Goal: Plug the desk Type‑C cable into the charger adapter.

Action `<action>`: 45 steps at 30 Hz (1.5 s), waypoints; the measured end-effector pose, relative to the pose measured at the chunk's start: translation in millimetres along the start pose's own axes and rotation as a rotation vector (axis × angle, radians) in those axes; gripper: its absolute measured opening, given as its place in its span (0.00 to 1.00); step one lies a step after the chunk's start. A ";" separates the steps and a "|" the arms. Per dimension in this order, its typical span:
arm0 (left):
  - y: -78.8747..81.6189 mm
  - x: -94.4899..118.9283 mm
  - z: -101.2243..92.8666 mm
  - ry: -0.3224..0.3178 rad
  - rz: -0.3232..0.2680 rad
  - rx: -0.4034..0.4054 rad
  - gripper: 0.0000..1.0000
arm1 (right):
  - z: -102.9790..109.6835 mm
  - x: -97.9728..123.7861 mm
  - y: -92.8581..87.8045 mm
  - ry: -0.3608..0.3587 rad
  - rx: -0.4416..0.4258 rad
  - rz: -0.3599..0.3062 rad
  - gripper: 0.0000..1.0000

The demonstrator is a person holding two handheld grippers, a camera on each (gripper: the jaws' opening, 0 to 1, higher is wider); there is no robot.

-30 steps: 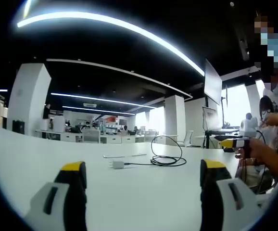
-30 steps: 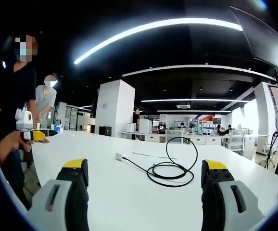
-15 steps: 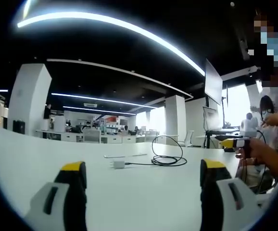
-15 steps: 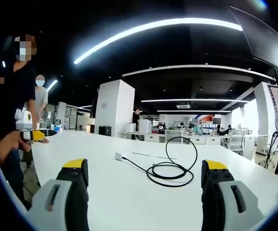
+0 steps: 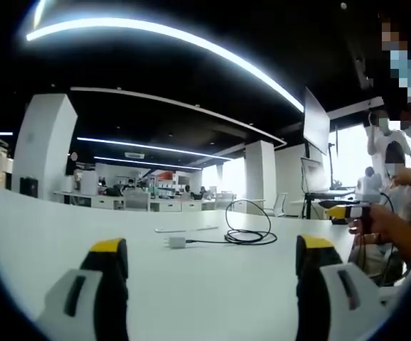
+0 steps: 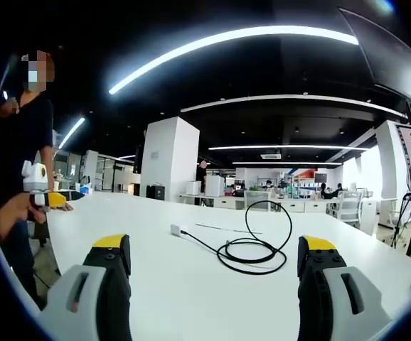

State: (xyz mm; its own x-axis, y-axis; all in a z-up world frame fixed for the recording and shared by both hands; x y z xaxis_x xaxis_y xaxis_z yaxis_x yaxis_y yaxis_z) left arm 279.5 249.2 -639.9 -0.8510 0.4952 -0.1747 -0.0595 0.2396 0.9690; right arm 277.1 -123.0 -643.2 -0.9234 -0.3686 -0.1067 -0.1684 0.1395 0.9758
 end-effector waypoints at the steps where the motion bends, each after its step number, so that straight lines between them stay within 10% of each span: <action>1: 0.0 0.3 -0.1 0.000 -0.001 0.000 1.00 | -0.2 0.1 0.0 -0.001 -0.001 0.000 1.00; 45: -0.1 2.8 2.1 0.012 0.002 -0.003 1.00 | -1.8 2.7 -3.7 -0.009 -0.014 -0.003 1.00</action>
State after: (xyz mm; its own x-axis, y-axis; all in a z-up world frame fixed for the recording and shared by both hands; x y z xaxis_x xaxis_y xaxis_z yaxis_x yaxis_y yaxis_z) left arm 278.3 252.2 -640.8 -0.8575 0.4853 -0.1709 -0.0595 0.2364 0.9698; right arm 275.8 -126.2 -646.8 -0.9259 -0.3611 -0.1108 -0.1660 0.1255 0.9781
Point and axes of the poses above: the point that each gripper's makers call its tool centre point, and the gripper's own axes: x roughly backward along the fingers, z roughly to its left, y roughly out of its top, the point moved 2 cm from there along x, roughly backward along the fingers, and after that the axes turned 7 degrees about x, right-handed, at the moved point
